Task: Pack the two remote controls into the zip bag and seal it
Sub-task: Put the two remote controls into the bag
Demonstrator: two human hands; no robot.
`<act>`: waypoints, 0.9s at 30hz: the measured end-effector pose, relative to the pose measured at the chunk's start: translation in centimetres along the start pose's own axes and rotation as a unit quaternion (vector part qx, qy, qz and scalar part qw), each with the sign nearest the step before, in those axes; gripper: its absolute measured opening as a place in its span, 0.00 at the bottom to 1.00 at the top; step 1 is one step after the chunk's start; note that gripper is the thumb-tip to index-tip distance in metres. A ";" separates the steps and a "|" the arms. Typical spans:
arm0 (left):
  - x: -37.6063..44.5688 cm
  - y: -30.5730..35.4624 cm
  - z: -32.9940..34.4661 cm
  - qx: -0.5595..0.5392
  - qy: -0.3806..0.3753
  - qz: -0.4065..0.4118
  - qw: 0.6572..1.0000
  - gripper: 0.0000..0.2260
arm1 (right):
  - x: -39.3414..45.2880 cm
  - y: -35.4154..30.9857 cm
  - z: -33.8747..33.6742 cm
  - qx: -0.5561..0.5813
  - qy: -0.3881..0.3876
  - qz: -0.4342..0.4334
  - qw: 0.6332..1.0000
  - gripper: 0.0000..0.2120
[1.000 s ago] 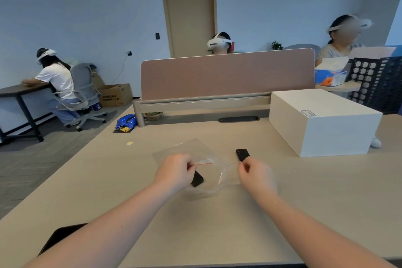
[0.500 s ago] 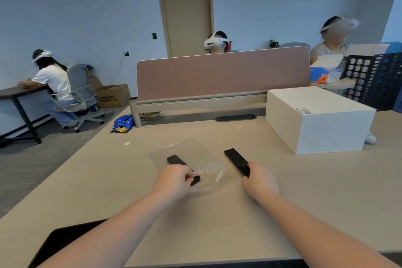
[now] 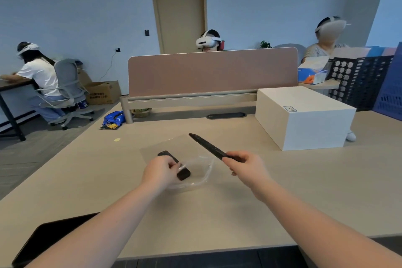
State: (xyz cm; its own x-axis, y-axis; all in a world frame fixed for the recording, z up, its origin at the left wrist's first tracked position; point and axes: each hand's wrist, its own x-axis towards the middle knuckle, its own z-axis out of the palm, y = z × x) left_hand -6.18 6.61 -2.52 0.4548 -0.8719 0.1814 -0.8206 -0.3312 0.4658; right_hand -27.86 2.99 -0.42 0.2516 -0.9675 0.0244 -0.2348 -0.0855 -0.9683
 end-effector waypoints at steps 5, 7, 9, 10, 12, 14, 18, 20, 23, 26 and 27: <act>0.9 0.1 -0.6 -0.052 0.018 -0.054 0.997 0.10 | -1.6 -1.4 -2.0 -0.071 -0.076 -0.002 0.995 0.08; 1.0 0.2 -0.6 -0.049 0.026 -0.055 0.997 0.10 | -2.1 -1.6 -2.3 -0.144 -0.084 -0.023 0.986 0.07; 1.0 0.4 -0.5 -0.042 0.027 -0.045 0.998 0.10 | -2.6 -1.6 -1.9 -0.221 -0.075 -0.059 0.971 0.07; 0.9 0.5 -0.4 -0.039 0.026 -0.037 0.998 0.10 | -2.8 -1.4 -1.5 -0.251 -0.066 -0.070 0.963 0.08; 0.6 0.8 -0.3 -0.033 0.023 -0.019 0.999 0.10 | -2.9 -0.9 -0.3 -0.291 -0.047 -0.082 0.952 0.09; 0.3 1.0 -0.3 -0.022 0.026 -0.001 0.999 0.10 | -2.6 -0.2 1.1 -0.325 -0.037 -0.092 0.940 0.09; -0.1 0.6 -0.5 -0.005 0.036 0.042 0.998 0.10 | -1.3 1.3 4.3 -0.398 -0.042 -0.134 0.906 0.06; -0.3 0.1 -0.6 0.000 0.035 0.056 0.998 0.11 | -0.4 2.0 5.9 -0.406 -0.039 -0.143 0.902 0.09; -0.6 -0.1 -0.8 0.013 0.037 0.075 0.996 0.10 | 1.1 2.8 7.6 -0.401 -0.024 -0.162 0.901 0.10; -0.8 -0.3 -1.0 0.017 0.035 0.086 0.996 0.10 | 2.8 3.3 8.8 -0.399 -0.021 -0.167 0.902 0.11; -0.8 -0.5 -1.0 0.018 0.034 0.088 0.995 0.10 | 3.3 3.4 9.1 -0.398 -0.023 -0.165 0.902 0.11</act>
State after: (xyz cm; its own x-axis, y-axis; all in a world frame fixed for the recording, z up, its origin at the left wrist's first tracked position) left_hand -5.78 7.85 -2.02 0.3236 -0.8919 0.3158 -0.9010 -0.1886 0.3906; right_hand -19.26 1.65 -5.89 0.4651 -0.8489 0.2511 -0.7352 -0.5283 -0.4247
